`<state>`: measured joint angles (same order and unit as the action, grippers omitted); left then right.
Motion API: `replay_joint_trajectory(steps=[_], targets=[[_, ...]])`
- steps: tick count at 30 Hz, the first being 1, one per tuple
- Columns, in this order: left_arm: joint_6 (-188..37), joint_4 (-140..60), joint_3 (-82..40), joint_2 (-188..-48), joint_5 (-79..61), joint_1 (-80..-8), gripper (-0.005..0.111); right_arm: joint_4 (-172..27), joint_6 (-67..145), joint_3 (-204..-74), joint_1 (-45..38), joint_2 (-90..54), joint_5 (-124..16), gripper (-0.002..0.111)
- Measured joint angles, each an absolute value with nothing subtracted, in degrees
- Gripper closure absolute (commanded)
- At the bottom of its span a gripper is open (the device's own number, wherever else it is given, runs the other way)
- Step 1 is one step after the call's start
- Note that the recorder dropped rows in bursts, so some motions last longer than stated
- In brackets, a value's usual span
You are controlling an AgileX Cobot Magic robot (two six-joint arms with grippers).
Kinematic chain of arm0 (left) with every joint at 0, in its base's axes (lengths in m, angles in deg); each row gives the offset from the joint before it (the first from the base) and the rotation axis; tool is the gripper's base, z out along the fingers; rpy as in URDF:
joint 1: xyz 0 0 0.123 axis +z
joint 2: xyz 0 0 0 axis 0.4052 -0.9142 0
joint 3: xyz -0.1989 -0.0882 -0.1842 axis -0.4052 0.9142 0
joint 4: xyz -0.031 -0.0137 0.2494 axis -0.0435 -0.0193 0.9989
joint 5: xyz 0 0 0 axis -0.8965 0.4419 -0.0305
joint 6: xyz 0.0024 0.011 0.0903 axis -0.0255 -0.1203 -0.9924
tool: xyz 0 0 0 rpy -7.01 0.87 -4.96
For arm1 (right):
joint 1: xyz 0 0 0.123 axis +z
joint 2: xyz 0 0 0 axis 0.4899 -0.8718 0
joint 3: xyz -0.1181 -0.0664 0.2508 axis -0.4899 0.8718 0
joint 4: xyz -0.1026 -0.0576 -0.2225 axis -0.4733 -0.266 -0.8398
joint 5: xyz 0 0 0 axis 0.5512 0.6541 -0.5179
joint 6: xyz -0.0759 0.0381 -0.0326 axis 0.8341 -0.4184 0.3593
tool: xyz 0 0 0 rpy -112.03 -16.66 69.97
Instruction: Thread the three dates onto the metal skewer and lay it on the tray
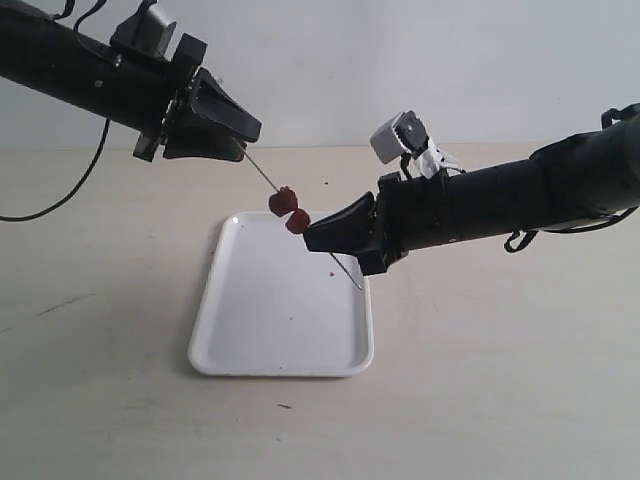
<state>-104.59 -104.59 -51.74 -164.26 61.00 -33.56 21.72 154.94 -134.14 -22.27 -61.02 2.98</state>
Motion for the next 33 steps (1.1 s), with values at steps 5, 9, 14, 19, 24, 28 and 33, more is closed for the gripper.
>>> replay_joint_trajectory(steps=[5, 9, 14, 19, 24, 28, 33], targets=[[-105.5, -104.6, -51.7, -164.3, 61.0, -33.6, 0.064, 21.7, 154.7, -134.1, -22.3, -61.0, 3.1, 0.108], [-107.4, -105.9, -51.7, -164.3, 61.0, -33.1, 0.058, 21.8, 154.3, -134.1, -22.3, -61.0, 3.0, 0.108], [-110.2, -109.6, -51.7, -164.3, 61.0, -30.4, 0.052, 22.2, 152.9, -134.1, -22.3, -61.0, -0.1, 0.108], [-112.6, -110.9, -51.7, -164.3, 61.0, -28.0, 0.053, 22.4, 152.4, -134.1, -22.3, -61.0, -1.5, 0.108], [-116.7, -111.0, -51.7, -164.3, 61.0, -26.8, 0.053, 22.4, 150.5, -134.1, -22.3, -61.0, -2.0, 0.108], [-119.4, -109.6, -51.7, -164.3, 61.0, -26.8, 0.053, 22.4, 147.8, -134.1, -22.3, -60.8, -2.3, 0.108], [-121.5, -109.0, -51.7, -164.3, 61.0, -26.8, 0.053, 21.2, 145.7, -134.1, -22.3, -60.8, -2.1, 0.108]])
